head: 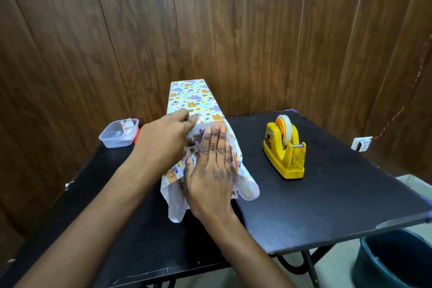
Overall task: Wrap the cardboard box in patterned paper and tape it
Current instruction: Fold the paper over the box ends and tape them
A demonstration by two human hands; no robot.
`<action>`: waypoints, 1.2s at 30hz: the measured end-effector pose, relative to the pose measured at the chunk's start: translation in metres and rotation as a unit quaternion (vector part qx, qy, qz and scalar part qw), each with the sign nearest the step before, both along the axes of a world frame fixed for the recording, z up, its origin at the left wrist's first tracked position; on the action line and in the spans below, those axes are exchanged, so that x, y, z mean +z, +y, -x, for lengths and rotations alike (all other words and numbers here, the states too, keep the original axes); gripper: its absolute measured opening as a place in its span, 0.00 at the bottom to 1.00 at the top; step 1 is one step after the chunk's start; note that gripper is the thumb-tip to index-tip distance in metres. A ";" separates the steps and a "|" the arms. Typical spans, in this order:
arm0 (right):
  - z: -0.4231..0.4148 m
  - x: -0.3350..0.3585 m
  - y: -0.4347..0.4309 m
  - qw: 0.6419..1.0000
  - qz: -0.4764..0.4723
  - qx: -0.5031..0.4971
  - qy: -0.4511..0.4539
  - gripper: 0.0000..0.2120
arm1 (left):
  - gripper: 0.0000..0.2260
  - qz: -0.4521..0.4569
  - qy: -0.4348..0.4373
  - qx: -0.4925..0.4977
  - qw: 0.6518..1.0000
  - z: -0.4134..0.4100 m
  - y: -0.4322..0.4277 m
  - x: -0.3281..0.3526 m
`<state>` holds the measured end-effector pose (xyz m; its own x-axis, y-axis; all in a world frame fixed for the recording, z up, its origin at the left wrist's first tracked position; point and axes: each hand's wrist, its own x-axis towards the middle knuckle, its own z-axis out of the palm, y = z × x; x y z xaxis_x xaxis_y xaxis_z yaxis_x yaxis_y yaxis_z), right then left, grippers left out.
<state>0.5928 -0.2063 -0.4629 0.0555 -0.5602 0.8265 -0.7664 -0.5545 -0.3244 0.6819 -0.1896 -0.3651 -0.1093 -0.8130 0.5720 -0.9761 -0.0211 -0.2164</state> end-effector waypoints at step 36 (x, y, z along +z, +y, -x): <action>0.030 -0.013 0.031 0.960 -0.219 0.174 0.004 0.37 | 0.25 -0.066 -0.086 0.087 0.990 0.030 -0.005 0.020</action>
<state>0.5632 -0.1752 -0.4757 0.3077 -0.8000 0.5151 -0.5628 -0.5896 -0.5794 0.6516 -0.1951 -0.3450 -0.0472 -0.8943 0.4449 -0.9089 -0.1463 -0.3906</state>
